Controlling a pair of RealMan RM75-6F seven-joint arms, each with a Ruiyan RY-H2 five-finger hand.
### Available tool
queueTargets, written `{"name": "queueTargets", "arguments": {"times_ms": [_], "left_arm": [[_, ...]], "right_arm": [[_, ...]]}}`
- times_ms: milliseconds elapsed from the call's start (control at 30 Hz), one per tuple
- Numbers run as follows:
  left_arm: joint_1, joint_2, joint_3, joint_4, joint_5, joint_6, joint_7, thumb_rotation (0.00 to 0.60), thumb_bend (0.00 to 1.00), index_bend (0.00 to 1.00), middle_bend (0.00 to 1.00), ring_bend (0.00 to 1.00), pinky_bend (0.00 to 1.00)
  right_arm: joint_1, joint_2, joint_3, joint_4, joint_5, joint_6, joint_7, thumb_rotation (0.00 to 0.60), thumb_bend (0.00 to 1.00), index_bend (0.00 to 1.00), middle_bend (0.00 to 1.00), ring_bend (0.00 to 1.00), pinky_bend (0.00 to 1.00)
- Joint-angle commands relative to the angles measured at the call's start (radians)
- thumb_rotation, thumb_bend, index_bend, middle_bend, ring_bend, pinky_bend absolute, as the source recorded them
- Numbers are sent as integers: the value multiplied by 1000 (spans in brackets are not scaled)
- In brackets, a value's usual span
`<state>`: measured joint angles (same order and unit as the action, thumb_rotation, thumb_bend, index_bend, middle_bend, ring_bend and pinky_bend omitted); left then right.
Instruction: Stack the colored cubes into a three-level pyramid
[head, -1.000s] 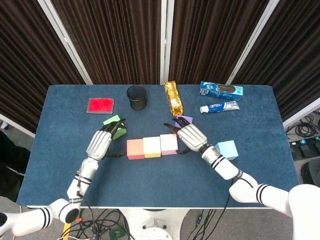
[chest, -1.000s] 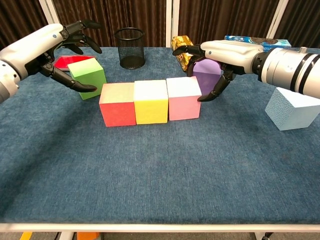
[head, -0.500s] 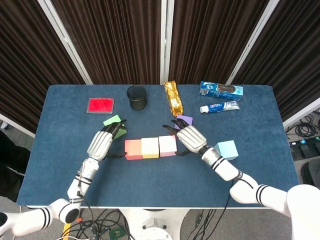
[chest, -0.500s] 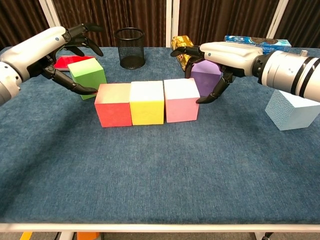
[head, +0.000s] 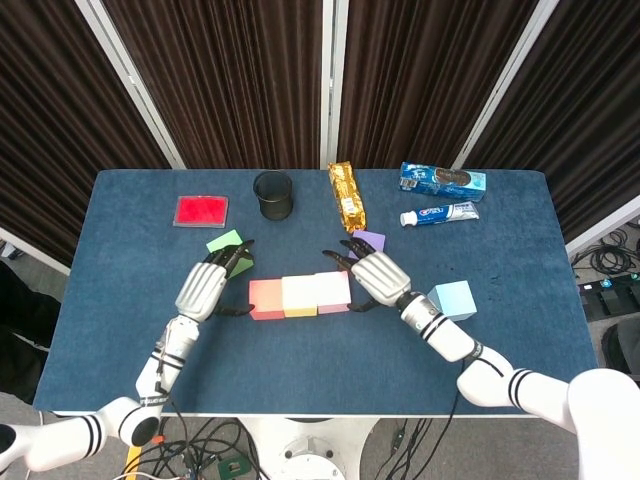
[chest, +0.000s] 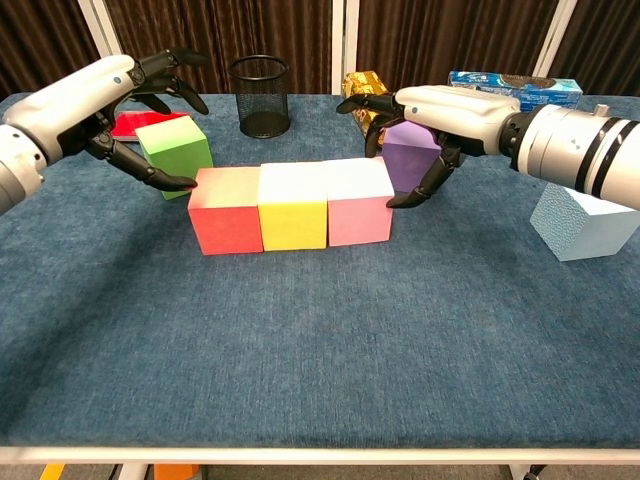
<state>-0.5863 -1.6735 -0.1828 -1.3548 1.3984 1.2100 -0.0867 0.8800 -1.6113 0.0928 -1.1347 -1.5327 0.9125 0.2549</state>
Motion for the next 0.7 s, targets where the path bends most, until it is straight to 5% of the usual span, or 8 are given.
{"name": "queueTargets", "arguments": {"times_ms": [33,233,467,700], "left_arm": [[1,0,0,0,0,1,0,600,69,81,263,120,214],[0,-2,0,5,-2,-3,-3,600,68,81,263,120,214],[-1,-4,-2,6,-1,-1,-2,600,68,81,263,120,213],[1,-2,-3,2,-3,1,-1,600,68,81,263,120,213]], "right_arm": [[0,-1,-2,1,-1,0,1,600,146,0,376,0,0],[-3,5,-13,3,1,-10,10,600,124,0,341,0,0],[3,9,-15,5,-16,-1,39,600,39,0,155,0,0],[13,1,-10,12,-18,-2,57,600,26,0,163,0,0]]}}
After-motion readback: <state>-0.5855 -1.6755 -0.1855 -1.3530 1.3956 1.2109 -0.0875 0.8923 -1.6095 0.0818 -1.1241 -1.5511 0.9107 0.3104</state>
